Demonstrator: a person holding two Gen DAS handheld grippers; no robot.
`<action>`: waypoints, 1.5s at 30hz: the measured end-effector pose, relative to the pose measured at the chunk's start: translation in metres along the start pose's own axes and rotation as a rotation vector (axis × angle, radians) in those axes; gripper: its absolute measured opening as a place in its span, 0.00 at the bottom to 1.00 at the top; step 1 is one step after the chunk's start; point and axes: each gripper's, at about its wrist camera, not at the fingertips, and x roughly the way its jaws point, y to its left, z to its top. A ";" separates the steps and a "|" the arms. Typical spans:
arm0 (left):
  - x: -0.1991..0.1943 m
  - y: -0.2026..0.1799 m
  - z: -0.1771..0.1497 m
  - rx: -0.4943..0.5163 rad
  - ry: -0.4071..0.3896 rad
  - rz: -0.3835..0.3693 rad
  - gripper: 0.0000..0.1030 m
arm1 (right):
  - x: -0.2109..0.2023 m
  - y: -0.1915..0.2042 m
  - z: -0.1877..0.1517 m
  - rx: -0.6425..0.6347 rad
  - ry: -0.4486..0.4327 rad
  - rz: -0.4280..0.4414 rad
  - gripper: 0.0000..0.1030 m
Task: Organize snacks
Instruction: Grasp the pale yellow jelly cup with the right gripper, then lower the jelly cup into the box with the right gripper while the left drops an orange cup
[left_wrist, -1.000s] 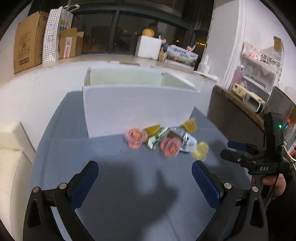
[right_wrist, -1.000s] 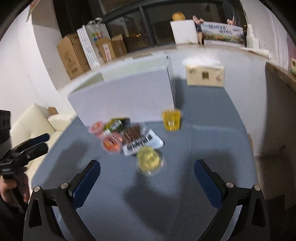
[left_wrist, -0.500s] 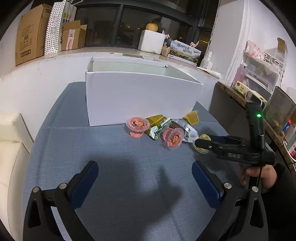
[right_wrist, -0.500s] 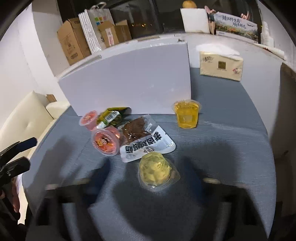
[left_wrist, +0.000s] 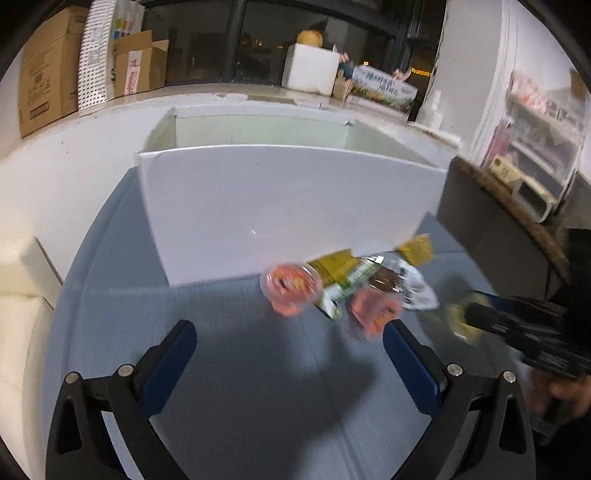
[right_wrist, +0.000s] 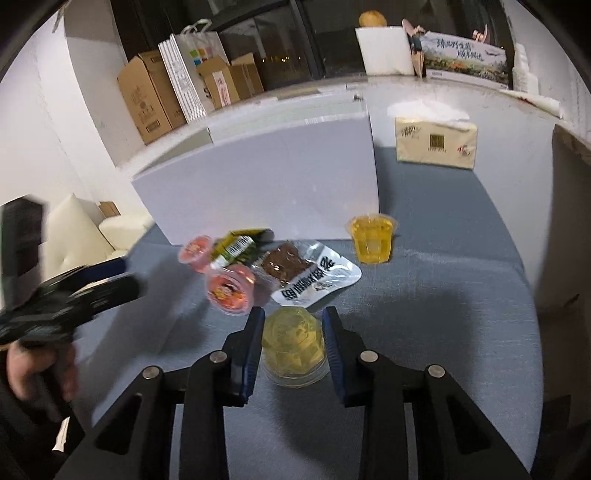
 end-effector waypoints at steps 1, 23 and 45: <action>0.008 0.000 0.004 0.012 0.010 0.000 1.00 | -0.005 0.003 0.000 -0.005 -0.011 0.002 0.34; -0.010 0.000 0.010 0.062 -0.044 -0.092 0.46 | -0.028 0.017 0.003 -0.014 -0.071 0.031 0.34; 0.000 0.028 0.149 0.007 -0.097 0.022 0.59 | 0.051 0.028 0.186 -0.103 -0.098 -0.022 0.34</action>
